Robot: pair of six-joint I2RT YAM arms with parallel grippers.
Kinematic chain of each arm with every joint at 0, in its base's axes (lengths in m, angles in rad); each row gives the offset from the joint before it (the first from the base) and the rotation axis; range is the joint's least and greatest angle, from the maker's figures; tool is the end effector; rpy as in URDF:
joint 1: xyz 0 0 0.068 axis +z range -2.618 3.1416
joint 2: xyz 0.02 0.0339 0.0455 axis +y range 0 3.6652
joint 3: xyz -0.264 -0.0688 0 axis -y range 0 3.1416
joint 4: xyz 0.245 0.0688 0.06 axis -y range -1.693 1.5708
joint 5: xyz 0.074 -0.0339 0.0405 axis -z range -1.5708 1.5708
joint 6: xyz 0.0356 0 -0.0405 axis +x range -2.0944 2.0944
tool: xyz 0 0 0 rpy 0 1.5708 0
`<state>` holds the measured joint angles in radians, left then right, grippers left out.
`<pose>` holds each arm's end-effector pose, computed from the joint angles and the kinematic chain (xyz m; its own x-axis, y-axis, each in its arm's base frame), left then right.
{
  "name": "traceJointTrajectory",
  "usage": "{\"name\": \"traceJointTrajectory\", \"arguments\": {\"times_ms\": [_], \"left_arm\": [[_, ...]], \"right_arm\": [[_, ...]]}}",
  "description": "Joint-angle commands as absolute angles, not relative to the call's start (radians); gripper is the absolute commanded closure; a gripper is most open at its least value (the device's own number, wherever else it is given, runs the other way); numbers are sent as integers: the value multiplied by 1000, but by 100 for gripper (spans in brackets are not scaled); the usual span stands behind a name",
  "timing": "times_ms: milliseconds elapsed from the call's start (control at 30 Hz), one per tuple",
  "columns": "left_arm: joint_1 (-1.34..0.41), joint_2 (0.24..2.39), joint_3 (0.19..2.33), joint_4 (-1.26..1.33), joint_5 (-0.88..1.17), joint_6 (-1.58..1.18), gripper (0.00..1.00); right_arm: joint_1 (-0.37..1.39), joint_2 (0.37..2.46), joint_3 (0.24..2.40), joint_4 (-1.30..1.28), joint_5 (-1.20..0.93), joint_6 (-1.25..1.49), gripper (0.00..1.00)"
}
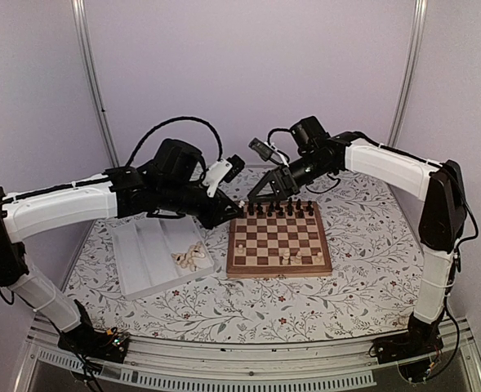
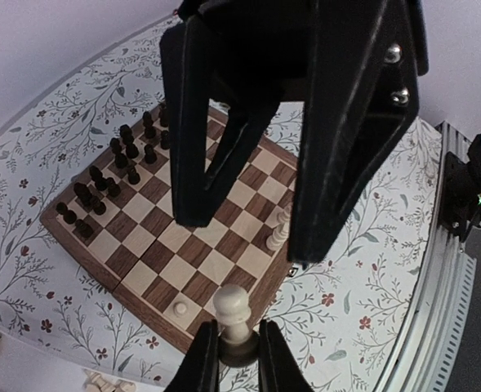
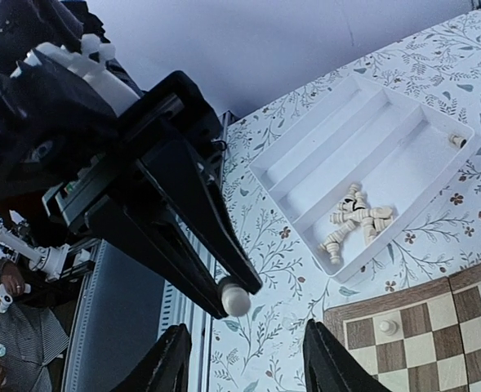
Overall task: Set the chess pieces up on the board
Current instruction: Place the chess piece on the chessboard.
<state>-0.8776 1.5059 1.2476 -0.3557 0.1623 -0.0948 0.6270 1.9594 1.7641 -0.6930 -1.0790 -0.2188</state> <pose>0.2156 -0.2685 0.3095 -0.4463 0.3911 -0.8049 0.8049 0.5686 -0.1700 0.3292 0.2773 0.2987 -0.4556 -0.4566 -0.7642 -0.8463 -0.0440 0.5308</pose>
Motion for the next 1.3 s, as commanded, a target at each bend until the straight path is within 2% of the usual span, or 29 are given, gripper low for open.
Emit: {"name": "traceJointTrajectory", "arguments": {"times_ms": [0, 133, 367, 500, 600, 700, 800, 900, 967, 1100, 1267], "left_arm": [[-910, 1544, 1294, -308, 192, -64, 94], [-919, 1561, 1316, -309, 191, -55, 94], [-922, 1565, 1322, -295, 179, -57, 94], [-922, 1563, 1319, -286, 169, -56, 94], [-923, 1567, 1322, -284, 168, -56, 94], [-922, 1570, 1321, -280, 159, -57, 93], [-924, 1575, 1317, -280, 129, -60, 79], [-924, 1572, 1307, -303, 94, -31, 62], [-922, 1558, 1299, -333, 56, -3, 55], [-889, 1502, 1256, -378, -42, 69, 51], [-808, 1456, 1214, -364, -20, 40, 50]], "right_arm": [[644, 1973, 1776, -694, -1182, -184, 51], [649, 1978, 1773, -692, -1199, -178, 53], [649, 1982, 1744, -690, -1229, -178, 65], [649, 1982, 1734, -689, -1230, -181, 68], [649, 1982, 1733, -686, -1227, -179, 75], [649, 1983, 1732, -686, -1219, -181, 87], [649, 1974, 1732, -684, -1173, -193, 94], [638, 1953, 1730, -692, -1092, -213, 96], [617, 1922, 1718, -707, -1026, -242, 96], [558, 1826, 1626, -711, -820, -312, 96], [517, 1698, 1437, -698, -504, -424, 96]]}}
